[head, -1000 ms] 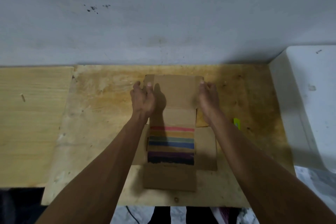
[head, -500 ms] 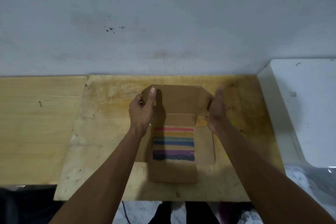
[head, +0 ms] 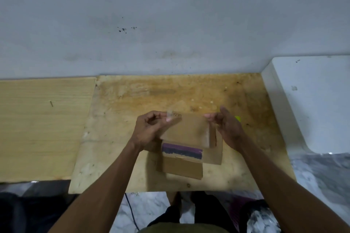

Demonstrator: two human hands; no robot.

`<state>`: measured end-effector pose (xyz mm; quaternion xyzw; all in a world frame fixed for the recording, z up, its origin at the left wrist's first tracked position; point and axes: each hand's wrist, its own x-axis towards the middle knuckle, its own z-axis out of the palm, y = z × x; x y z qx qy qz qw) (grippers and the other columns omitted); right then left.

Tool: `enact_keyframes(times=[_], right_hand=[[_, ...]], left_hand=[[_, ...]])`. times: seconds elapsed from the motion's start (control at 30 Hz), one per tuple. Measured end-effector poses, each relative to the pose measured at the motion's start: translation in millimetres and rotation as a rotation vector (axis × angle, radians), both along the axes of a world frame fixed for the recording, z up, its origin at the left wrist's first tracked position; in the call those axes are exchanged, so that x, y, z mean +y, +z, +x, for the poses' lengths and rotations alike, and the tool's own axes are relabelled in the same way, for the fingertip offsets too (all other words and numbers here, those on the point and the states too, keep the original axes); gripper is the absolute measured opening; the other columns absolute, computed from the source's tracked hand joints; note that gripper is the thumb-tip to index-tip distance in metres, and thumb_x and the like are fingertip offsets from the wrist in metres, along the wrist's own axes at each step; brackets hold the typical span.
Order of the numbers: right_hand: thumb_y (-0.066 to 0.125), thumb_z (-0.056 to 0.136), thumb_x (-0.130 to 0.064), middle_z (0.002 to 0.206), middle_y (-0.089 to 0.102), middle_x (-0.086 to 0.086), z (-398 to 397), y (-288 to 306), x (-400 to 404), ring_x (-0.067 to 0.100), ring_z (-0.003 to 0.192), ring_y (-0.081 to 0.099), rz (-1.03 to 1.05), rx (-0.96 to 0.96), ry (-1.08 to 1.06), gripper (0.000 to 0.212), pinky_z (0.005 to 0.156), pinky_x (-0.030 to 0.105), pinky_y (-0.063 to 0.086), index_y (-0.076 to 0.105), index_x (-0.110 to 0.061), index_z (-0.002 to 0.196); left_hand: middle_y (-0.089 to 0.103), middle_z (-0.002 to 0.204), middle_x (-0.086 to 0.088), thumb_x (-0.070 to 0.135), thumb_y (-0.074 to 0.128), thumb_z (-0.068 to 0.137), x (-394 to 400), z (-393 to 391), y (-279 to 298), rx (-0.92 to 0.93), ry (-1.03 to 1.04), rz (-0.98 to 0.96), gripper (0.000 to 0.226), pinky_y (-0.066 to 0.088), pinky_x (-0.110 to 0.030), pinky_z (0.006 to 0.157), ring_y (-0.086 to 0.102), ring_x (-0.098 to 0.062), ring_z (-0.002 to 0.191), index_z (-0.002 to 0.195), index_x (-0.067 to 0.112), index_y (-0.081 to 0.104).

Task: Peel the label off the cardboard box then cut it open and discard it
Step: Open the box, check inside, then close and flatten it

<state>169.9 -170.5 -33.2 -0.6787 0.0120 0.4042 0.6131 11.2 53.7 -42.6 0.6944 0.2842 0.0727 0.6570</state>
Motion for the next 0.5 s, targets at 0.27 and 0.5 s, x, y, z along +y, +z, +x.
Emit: enact_keyframes(times=[0.27,0.5], right_hand=[[0.048,0.101,-0.030,0.136,0.058,0.006,-43.9,-21.9,-0.3,0.019,0.134,0.044,-0.254,-0.515,0.122,0.028,0.117,0.042,0.026,0.071,-0.021,0.113],[0.036,0.104,-0.036,0.148,0.046,-0.003,-65.9,-40.3,-6.4,0.017,0.138,0.028,-0.495,-0.758,0.351,0.043,0.117,0.029,0.019,0.052,-0.018,0.140]], left_hand=[[0.076,0.095,0.010,0.053,0.083,0.066,-22.3,-21.2,-17.9,0.060,-0.090,0.258,0.045,0.053,-0.015,0.080,0.070,-0.003,0.091,0.098,0.022,0.080],[0.060,0.111,-0.006,0.050,0.068,0.089,-27.6,-21.1,-27.3,0.271,-0.171,0.599,0.065,0.046,-0.026,0.079,0.057,-0.017,0.098,0.144,0.021,0.049]])
